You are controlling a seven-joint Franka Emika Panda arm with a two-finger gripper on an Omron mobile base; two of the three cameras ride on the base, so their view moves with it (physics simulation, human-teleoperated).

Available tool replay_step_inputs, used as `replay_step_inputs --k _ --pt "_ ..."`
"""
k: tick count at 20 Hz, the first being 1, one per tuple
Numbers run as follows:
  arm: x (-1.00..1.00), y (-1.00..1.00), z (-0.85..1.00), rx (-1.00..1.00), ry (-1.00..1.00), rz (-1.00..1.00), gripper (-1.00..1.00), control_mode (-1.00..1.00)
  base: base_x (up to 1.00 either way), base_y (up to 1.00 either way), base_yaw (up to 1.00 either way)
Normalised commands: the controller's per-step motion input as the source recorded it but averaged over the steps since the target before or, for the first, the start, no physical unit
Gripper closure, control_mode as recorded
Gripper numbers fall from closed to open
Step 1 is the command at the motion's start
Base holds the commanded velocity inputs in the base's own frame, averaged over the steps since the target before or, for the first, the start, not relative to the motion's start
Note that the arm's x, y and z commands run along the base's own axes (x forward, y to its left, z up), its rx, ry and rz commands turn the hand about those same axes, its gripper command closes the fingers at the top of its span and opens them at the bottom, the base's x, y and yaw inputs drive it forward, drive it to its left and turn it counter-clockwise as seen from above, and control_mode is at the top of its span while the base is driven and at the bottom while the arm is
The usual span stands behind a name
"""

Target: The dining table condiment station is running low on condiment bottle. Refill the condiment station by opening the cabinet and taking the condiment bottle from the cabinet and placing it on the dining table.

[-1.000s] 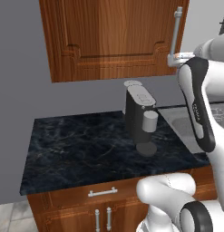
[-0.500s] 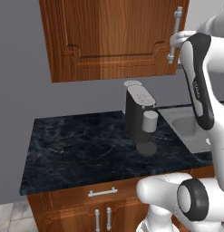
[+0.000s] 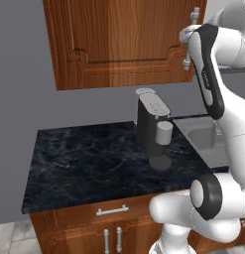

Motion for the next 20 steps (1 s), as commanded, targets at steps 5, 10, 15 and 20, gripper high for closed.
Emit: replay_step_inputs --k 5,10,15,20 --pt "0.57 -0.18 -0.11 0.01 -0.03 0.0 -1.0 -1.0 0.0 0.0 0.0" --pt "0.52 -0.14 -0.16 0.0 -0.03 0.0 -1.0 -1.0 0.0 0.0 0.0" --pt "0.42 0.0 -0.24 0.0 -0.09 0.0 -1.0 -1.0 0.0 0.0 0.0" --pt "0.43 0.0 -0.33 0.0 -0.15 0.0 -1.0 -1.0 0.0 0.0 0.0"
